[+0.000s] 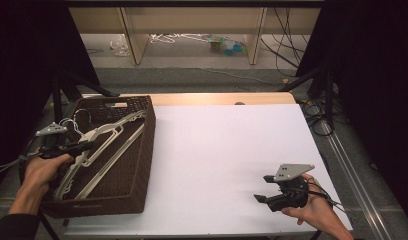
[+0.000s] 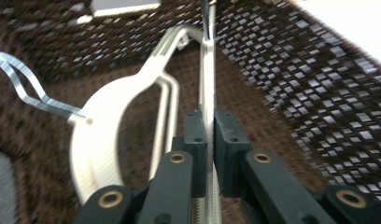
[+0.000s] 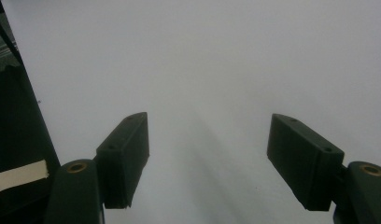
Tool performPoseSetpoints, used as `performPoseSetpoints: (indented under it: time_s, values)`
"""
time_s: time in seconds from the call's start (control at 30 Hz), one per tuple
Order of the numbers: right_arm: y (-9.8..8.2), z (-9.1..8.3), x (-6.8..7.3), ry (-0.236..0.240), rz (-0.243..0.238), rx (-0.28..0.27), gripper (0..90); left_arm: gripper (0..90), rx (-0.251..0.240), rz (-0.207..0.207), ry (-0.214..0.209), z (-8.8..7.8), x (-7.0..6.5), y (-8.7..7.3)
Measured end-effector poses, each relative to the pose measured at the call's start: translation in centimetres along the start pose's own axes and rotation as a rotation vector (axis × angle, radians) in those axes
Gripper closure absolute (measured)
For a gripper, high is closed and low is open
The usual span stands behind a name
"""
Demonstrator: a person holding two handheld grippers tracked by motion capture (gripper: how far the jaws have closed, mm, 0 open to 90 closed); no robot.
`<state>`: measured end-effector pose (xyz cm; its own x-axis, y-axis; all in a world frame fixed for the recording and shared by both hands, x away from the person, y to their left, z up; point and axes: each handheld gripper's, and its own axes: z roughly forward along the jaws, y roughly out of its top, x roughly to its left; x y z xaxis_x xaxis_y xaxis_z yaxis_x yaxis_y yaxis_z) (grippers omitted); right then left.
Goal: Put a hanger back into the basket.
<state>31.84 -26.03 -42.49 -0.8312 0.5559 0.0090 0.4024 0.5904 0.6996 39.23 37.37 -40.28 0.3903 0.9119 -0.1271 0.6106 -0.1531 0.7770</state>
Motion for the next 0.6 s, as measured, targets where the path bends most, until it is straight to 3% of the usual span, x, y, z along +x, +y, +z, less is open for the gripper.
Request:
performPoseSetpoints:
  time_s: [0.1, 0.13, 0.4, 0.43, 0.6]
  values:
    - [0.0, 0.0, 0.0, 0.006, -0.002, 0.003, 30.5, 82.4, -0.012, -0.031, 0.016, 0.4, 0.3, -0.3]
    - [0.0, 0.0, 0.0, 0.005, -0.004, 0.001, 30.5, 82.1, 0.005, -0.012, 0.032, 0.3, 0.5, -0.3]
    - [0.0, 0.0, 0.0, 0.003, -0.001, 0.0, 30.3, 78.6, 0.03, 0.005, 0.088, 0.7, 0.7, -0.5]
    - [0.0, 0.1, 0.0, 0.004, -0.004, 0.003, 30.3, 78.2, 0.073, 0.05, 0.1, 0.5, 1.0, -0.4]
    - [-0.1, 0.1, 0.0, 0.006, 0.002, 0.006, 30.3, 76.8, 0.079, 0.035, 0.135, 1.0, 1.2, -0.7]
